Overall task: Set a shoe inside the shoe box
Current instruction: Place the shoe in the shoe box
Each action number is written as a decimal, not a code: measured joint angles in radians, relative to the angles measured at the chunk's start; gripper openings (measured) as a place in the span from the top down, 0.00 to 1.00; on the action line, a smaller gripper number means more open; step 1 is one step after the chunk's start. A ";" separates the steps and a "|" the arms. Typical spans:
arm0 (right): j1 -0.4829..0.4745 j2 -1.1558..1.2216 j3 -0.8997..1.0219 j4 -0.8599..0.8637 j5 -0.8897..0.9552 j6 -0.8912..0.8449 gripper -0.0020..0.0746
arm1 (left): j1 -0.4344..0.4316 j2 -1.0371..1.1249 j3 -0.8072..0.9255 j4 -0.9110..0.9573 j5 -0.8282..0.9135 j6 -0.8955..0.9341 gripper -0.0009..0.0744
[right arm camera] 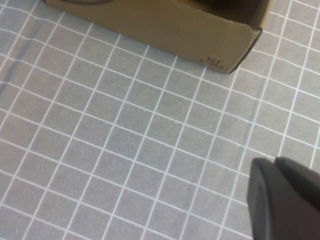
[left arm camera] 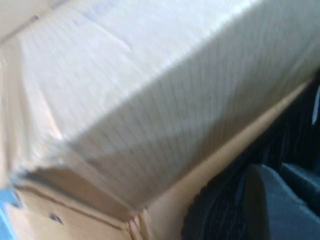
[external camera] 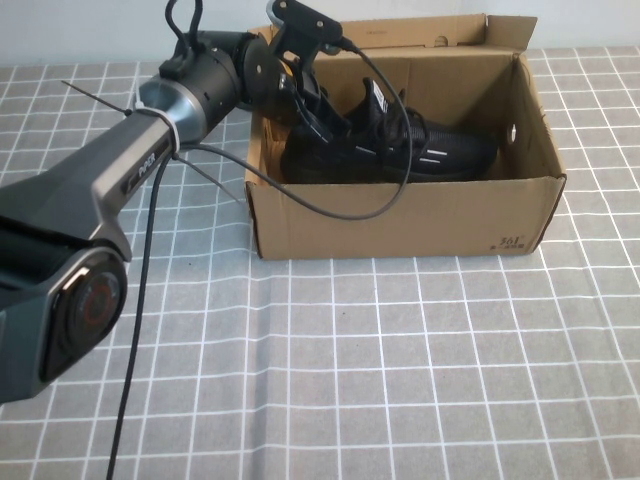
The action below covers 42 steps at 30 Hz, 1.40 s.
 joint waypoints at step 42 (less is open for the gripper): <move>0.000 -0.059 0.050 0.008 0.000 0.019 0.99 | 0.000 -0.306 -0.057 0.114 0.476 -0.141 0.94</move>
